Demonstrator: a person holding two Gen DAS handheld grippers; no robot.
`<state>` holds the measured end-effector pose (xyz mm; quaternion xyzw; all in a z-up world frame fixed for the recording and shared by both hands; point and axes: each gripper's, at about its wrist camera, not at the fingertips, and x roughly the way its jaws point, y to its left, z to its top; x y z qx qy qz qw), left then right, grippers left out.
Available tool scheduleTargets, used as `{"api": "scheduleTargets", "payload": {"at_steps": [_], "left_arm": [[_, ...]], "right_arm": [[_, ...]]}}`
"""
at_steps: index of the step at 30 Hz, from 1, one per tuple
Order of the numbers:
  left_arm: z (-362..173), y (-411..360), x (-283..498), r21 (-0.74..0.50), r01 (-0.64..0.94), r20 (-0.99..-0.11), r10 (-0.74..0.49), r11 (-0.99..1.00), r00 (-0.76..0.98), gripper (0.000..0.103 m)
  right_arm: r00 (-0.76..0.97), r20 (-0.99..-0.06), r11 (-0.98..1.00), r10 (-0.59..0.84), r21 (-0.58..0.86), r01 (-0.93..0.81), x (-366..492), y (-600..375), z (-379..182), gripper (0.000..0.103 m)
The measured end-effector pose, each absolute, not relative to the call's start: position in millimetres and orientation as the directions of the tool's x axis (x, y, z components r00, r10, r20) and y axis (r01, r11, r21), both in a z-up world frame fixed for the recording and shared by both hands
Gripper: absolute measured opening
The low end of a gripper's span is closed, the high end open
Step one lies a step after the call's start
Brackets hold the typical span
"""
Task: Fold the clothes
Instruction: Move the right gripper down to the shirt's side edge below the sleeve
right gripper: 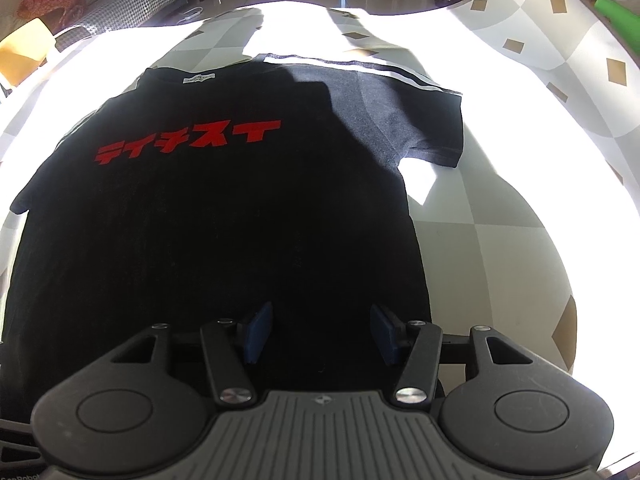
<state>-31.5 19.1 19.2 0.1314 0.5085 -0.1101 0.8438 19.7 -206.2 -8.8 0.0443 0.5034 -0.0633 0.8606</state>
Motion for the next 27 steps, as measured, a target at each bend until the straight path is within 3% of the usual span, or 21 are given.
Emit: {"api": "scheduleTargets", "payload": {"at_steps": [6, 14, 18, 27], "left_arm": [[20.8, 21.3, -43.8, 0.094, 0.320, -0.884, -0.069, 0.943, 0.462, 0.103], [10.5, -11.9, 20.4, 0.083, 0.304, -0.878, -0.074, 0.949, 0.472, 0.102], [5.8, -18.6, 42.4, 0.074, 0.297, -0.882, -0.076, 0.952, 0.464, 0.087], [0.4, -30.7, 85.1, 0.064, 0.287, -0.890, -0.076, 0.956, 0.449, 0.079]], "right_arm": [[0.479, -0.876, 0.987, -0.063, 0.016, 0.158, 29.0, -208.8, -9.5, 0.051], [0.467, -0.880, 0.987, -0.092, -0.020, 0.157, 47.6, -212.8, -12.2, 0.051], [0.484, -0.865, 0.988, -0.130, -0.071, 0.139, 56.4, -210.6, -11.6, 0.051], [0.494, -0.859, 0.989, -0.134, -0.083, 0.124, 86.3, -220.6, -9.4, 0.051]]}}
